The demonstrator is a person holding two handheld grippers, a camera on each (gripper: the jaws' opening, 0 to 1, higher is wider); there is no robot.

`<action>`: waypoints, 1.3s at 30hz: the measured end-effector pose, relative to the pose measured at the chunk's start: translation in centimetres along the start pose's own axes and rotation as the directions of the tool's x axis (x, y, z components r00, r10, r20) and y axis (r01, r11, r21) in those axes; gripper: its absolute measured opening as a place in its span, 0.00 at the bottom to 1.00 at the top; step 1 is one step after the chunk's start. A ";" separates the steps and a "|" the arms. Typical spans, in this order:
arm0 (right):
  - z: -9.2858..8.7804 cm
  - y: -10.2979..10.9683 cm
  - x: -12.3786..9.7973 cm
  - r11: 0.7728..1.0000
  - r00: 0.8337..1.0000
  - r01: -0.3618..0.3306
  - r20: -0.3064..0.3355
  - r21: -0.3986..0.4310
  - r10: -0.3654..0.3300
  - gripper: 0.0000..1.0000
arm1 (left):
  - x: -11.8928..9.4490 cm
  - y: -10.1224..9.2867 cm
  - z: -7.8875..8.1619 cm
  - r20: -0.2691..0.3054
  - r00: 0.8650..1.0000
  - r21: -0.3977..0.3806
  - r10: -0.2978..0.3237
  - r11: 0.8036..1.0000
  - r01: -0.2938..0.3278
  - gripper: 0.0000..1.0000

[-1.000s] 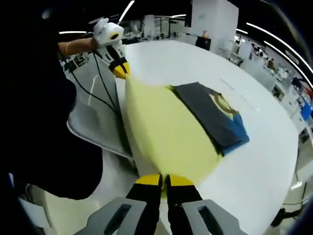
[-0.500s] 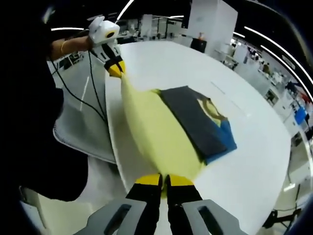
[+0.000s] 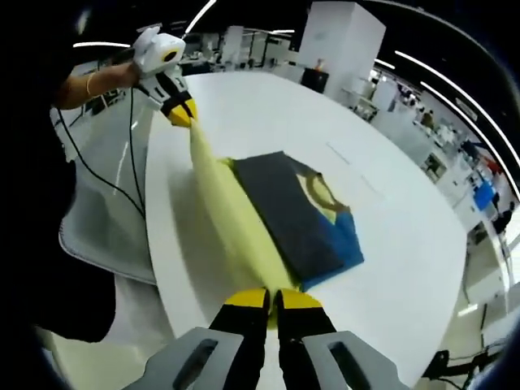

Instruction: Fold the garment on the visible template until the final outline fits inside the template.

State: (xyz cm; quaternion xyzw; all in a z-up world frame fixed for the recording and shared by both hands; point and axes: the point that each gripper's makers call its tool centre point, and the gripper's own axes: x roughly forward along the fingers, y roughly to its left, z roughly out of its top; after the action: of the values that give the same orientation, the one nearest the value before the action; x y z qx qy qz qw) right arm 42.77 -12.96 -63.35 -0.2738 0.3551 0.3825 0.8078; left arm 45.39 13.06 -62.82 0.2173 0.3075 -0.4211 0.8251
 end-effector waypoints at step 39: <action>6.4 -11.9 1.6 0.942 0.936 0.290 0.154 0.170 -0.316 0.00 | 3.1 10.0 7.4 0.204 0.947 -0.104 0.248 0.967 -0.231 0.01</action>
State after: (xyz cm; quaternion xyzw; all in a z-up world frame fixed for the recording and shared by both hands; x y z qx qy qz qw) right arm 55.51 -14.34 -58.69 -0.2304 0.2617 0.2495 0.9035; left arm 57.48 12.31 -58.67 0.1734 0.2042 -0.3261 0.9066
